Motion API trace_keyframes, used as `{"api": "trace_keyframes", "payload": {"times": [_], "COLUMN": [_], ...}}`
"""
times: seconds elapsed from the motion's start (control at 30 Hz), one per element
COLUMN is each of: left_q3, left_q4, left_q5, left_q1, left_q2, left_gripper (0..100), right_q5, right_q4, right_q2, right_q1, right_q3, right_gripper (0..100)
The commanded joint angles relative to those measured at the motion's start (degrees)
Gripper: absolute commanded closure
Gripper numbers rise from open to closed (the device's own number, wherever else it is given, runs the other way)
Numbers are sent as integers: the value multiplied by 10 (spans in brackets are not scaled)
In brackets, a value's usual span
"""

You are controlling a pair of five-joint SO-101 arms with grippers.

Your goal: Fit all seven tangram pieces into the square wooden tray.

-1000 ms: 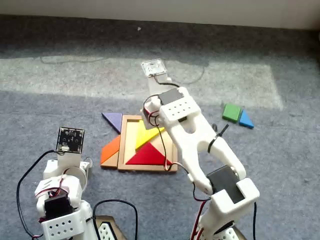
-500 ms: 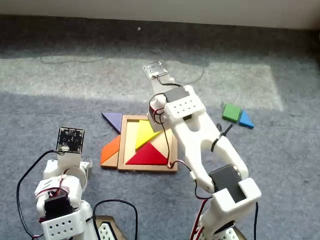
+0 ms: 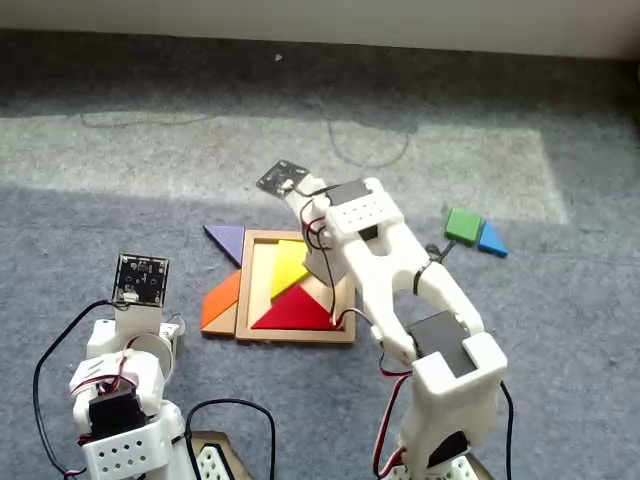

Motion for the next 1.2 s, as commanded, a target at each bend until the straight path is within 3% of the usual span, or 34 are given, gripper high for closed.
{"api": "trace_keyframes", "payload": {"times": [0.0,0.23,0.47,0.9,1.17], "left_q3": [-3,-3,-3,-3,-3], "left_q4": [-9,-9,-9,-9,-9], "left_q5": [-7,-7,-7,-7,-7], "left_q1": [1,1,1,1,1], "left_q2": [-5,-5,-5,-5,-5], "left_gripper": [775,775,775,776,776], "right_q5": [55,116,115,116,113], "right_q4": [0,0,-83,-87,-128], "right_q2": [-9,-7,-4,70,69], "right_q1": [0,-48,-67,-70,-67], "right_q3": [-4,-4,5,8,8], "right_gripper": [662,662,662,665,867]}}
